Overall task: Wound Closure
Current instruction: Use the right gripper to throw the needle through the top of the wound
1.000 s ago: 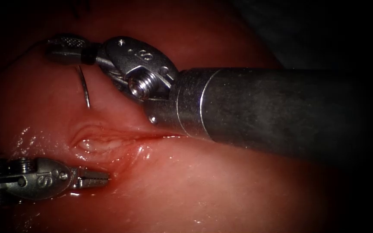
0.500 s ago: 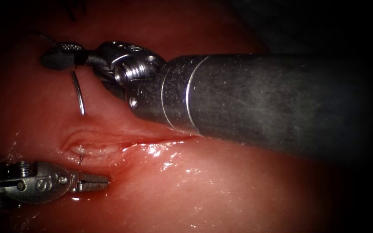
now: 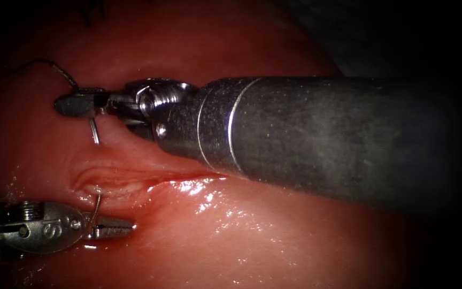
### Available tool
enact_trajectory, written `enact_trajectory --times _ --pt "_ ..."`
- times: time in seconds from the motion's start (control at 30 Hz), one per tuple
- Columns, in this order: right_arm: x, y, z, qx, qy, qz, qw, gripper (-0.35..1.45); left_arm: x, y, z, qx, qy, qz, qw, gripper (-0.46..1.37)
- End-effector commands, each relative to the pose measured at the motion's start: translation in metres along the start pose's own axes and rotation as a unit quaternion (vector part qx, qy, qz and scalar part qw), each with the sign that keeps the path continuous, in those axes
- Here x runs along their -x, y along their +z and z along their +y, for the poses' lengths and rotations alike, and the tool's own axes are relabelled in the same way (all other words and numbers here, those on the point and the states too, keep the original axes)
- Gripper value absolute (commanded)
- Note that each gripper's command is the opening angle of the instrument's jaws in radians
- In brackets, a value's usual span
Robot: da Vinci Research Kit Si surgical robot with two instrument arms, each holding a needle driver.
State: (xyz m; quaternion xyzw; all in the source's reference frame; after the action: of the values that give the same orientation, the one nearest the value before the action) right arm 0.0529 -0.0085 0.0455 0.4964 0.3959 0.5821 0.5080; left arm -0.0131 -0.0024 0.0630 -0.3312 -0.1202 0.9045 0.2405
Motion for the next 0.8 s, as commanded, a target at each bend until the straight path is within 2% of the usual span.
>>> enact_trajectory --times 0.03,0.1,0.17,0.3,0.37,0.4,0.43,0.47,0.53,0.57,0.63,0.8 --pt "0.0001 0.0 0.0001 0.006 0.003 -0.009 1.0 -0.35 0.0 0.0 0.0 0.005 0.0 0.0 1.0 -0.35" --pt "0.0015 -0.0002 0.0006 0.006 0.003 -0.028 1.0 -0.35 0.0 0.0 0.0 0.003 0.0 0.0 1.0 -0.35" --pt "0.002 -0.0004 0.0008 0.014 0.0 -0.037 0.999 -0.35 0.0 0.0 0.0 0.002 0.0 -0.001 1.0 -0.35" --pt "0.0022 -0.0009 0.0011 0.029 -0.003 -0.035 0.999 -0.35 -0.0001 -0.0001 0.0 0.002 -0.003 -0.001 1.0 -0.35" --pt "0.0018 -0.0011 0.0015 0.035 -0.029 -0.014 0.999 -0.35 -0.0001 -0.0001 -0.0001 0.002 -0.004 -0.001 1.0 -0.35" --pt "0.0014 -0.0013 0.0019 0.039 -0.075 0.001 0.996 -0.07 -0.0001 -0.0001 -0.0001 0.002 -0.004 -0.001 1.0 -0.35" --pt "0.0013 -0.0013 0.002 0.041 -0.084 0.006 0.996 0.02 -0.0001 -0.0001 -0.0001 0.002 -0.004 -0.001 1.0 -0.35" --pt "0.0005 -0.0013 0.0026 0.06 -0.144 0.044 0.987 0.71 -0.0001 -0.0001 -0.0001 0.002 -0.004 -0.001 1.0 -0.35" --pt "-0.0005 -0.0012 0.0031 0.086 -0.178 0.085 0.977 1.04 -0.0001 -0.0001 -0.0001 0.002 -0.004 -0.001 1.0 -0.35" --pt "-0.001 -0.0012 0.0033 0.093 -0.188 0.097 0.973 1.09 -0.0001 -0.0001 -0.0001 0.002 -0.004 -0.001 1.0 -0.35" --pt "-0.0029 -0.0014 0.0042 0.111 -0.254 0.127 0.952 1.17 -0.0001 -0.0001 0.0 0.002 -0.004 -0.001 1.0 -0.35" --pt "-0.0068 -0.0027 0.0061 0.139 -0.35 0.168 0.911 1.07 -0.0001 -0.0001 0.0 0.002 -0.004 -0.001 1.0 -0.35"
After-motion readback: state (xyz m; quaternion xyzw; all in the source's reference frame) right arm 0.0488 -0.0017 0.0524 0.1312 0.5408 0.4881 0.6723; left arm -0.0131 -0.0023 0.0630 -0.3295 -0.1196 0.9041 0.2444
